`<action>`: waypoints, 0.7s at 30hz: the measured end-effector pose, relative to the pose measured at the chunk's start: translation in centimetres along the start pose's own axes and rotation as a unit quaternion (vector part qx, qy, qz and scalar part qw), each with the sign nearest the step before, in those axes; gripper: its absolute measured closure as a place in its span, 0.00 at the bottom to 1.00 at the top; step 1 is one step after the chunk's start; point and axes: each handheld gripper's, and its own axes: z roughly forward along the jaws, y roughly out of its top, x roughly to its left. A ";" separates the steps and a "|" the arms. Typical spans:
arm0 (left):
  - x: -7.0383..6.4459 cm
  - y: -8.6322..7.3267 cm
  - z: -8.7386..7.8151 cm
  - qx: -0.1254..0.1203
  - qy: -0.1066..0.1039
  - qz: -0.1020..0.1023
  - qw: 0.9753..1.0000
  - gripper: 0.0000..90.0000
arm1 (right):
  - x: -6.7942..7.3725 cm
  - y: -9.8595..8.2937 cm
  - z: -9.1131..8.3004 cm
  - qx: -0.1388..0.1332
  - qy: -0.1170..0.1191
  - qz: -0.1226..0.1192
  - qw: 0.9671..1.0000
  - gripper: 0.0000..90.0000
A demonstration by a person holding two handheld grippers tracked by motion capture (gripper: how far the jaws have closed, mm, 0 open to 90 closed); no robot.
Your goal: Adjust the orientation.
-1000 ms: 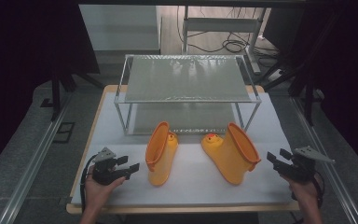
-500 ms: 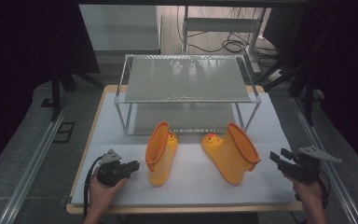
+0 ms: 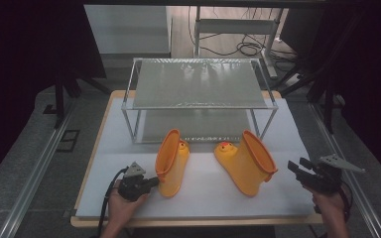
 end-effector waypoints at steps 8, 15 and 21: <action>-0.7 0.1 0.5 0.001 -0.016 0.002 1.000 1.00 | 0.4 0.4 -0.5 -0.005 0.000 -0.004 1.000 0.52; -2.8 0.5 1.8 0.003 -0.026 0.029 0.999 1.00 | 0.8 0.6 -0.3 -0.002 0.002 -0.006 1.000 0.52; -3.8 0.9 2.7 0.005 -0.035 0.044 0.998 0.93 | 1.0 0.6 -0.1 -0.002 0.005 -0.006 1.000 0.52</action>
